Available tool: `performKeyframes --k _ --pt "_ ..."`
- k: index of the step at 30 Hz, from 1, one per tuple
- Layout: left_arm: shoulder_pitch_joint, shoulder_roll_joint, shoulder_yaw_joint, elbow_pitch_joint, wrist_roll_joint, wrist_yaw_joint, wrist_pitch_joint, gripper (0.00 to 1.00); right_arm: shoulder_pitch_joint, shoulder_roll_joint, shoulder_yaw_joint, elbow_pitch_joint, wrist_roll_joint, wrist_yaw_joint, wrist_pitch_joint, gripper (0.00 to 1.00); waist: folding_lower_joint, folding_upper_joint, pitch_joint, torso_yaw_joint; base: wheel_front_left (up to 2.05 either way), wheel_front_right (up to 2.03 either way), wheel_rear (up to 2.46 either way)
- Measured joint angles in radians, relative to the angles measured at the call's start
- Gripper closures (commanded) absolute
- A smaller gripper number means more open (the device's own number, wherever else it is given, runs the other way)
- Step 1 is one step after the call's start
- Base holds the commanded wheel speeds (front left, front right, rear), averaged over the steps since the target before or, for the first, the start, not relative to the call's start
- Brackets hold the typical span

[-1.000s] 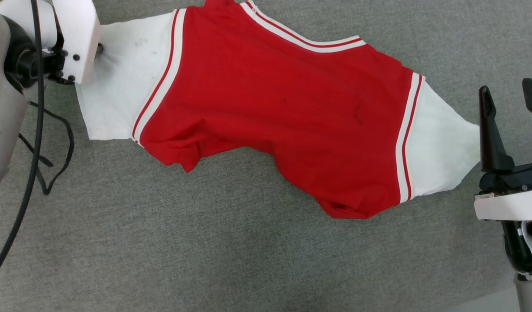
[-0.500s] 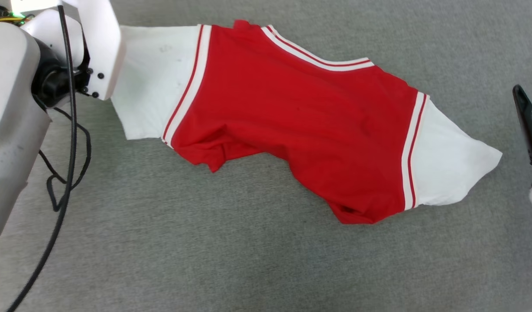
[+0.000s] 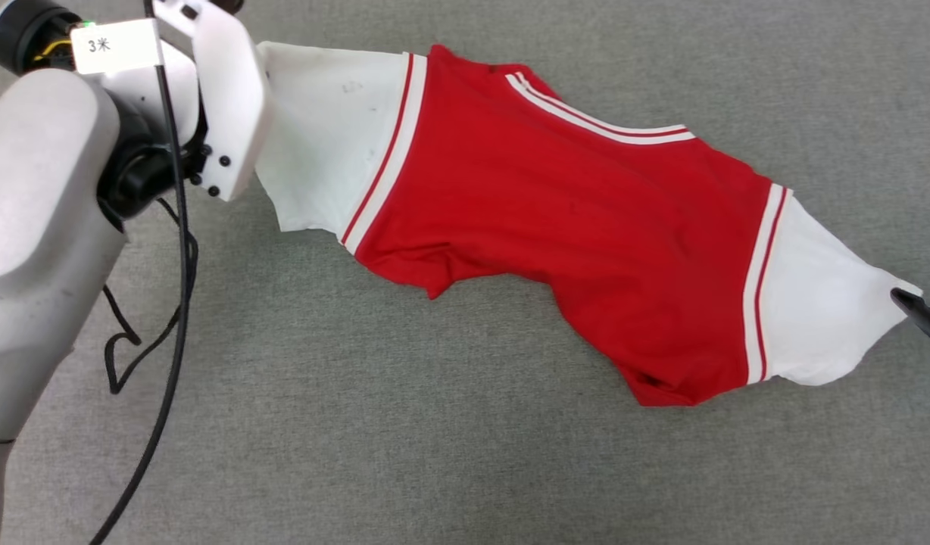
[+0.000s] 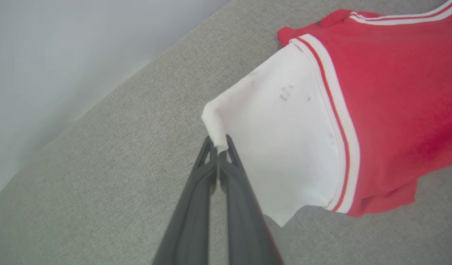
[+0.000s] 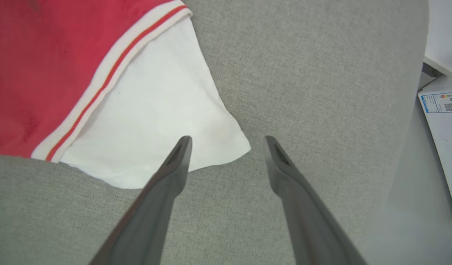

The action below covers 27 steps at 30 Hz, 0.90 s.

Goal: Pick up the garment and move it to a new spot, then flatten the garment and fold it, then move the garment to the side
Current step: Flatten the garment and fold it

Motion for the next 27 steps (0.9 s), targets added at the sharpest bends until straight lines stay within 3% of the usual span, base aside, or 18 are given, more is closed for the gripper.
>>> performKeyframes --k 9,22,23,24,25,27 --pt "-0.023 -0.026 -0.017 -0.031 0.008 0.000 -0.018 1.00 -0.115 0.007 0.105 0.149 -0.002 0.000 0.098 0.00 0.0000 0.0000 0.047 0.040 0.00 0.00 0.00" --pt "-0.061 -0.016 -0.051 -0.018 -0.003 0.000 -0.052 1.00 -0.201 -0.002 0.292 0.280 0.047 -0.010 0.074 0.00 -0.0003 0.0000 0.096 0.062 0.00 0.00 0.00" --pt "-0.065 -0.015 -0.053 -0.015 -0.006 0.000 -0.053 1.00 -0.209 -0.005 0.304 0.285 0.057 -0.010 0.069 0.52 -0.0003 0.0000 0.095 0.061 0.00 0.00 0.00" --pt "-0.068 -0.014 -0.056 -0.011 -0.011 0.000 -0.056 1.00 -0.215 -0.006 0.317 0.289 0.064 -0.010 0.056 0.95 -0.0003 0.0000 0.094 0.059 0.00 0.00 0.00" --pt "-0.069 -0.014 -0.060 -0.007 -0.011 0.000 -0.061 1.00 -0.219 -0.007 0.328 0.295 0.071 -0.010 0.045 1.00 -0.0003 0.0000 0.092 0.058 0.00 0.00 0.00" --pt "-0.069 -0.014 -0.067 0.005 -0.021 0.000 -0.069 1.00 -0.228 -0.002 0.353 0.308 0.083 -0.006 0.017 1.00 -0.0002 0.0000 0.084 0.055 0.00 0.00 0.00"
